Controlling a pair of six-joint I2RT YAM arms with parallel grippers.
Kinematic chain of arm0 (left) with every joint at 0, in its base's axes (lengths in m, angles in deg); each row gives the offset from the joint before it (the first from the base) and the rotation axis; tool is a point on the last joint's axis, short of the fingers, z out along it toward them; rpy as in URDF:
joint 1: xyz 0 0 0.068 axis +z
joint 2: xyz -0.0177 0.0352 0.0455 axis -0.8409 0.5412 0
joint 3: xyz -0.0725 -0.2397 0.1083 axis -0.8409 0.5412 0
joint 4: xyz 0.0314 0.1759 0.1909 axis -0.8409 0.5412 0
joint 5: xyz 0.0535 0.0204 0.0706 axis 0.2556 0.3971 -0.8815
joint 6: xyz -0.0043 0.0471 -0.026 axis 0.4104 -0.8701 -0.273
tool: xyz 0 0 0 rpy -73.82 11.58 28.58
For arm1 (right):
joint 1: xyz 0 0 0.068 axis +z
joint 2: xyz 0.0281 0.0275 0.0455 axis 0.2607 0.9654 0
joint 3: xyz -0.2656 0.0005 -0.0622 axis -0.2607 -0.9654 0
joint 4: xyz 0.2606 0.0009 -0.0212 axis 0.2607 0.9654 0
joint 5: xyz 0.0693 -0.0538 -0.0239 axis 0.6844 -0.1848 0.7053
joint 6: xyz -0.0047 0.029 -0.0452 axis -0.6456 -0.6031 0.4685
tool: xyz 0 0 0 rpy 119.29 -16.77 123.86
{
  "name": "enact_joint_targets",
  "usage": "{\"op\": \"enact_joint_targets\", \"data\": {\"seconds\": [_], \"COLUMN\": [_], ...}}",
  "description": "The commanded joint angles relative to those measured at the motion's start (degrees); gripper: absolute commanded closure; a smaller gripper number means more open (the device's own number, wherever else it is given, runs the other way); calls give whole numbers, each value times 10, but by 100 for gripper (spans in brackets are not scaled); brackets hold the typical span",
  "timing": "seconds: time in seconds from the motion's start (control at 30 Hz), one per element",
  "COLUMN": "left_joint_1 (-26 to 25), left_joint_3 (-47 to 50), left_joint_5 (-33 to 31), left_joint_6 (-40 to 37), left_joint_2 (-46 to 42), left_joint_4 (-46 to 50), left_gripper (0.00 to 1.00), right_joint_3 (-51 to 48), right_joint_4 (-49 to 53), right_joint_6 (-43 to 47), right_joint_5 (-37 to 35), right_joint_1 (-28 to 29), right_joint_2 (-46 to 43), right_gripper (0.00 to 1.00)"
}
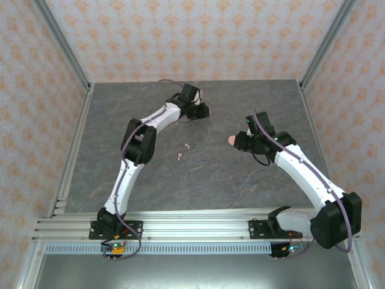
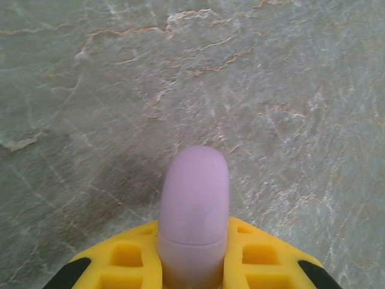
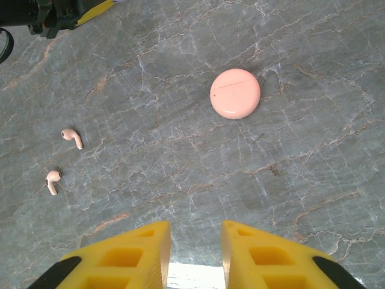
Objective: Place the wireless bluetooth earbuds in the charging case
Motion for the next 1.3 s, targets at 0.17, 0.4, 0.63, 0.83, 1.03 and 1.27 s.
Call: {"op": "enact_joint_targets", "data": {"seconds": [0.17, 0.4, 0.63, 0.83, 1.03, 1.27], "left_joint_1": [7, 13, 17, 20, 20, 21], "left_joint_3": [-24, -15, 10, 62, 140, 282], "left_joint_5": [-35, -36, -72, -96, -129, -169], "left_joint_6": [14, 15, -2, -33, -67, -93], "left_joint_2": [15, 16, -4, -54, -145, -296], "left_joint_4": [42, 51, 64, 59, 44, 25], "left_gripper": [84, 69, 47, 42, 40, 39], "right_joint_3": [-3, -3, -3, 4, 18, 48], "right_joint_4": [-1, 1, 10, 20, 12, 4], "right_joint_6": [8, 8, 15, 37, 61, 98], "right_joint_5": [-10, -12, -29, -46, -39, -16], "right_joint_1": [-2, -1, -1, -2, -4, -20], "right_joint_2": [5, 5, 9, 24, 63, 139], "right_gripper": [71, 71, 67, 59, 52, 42]}}
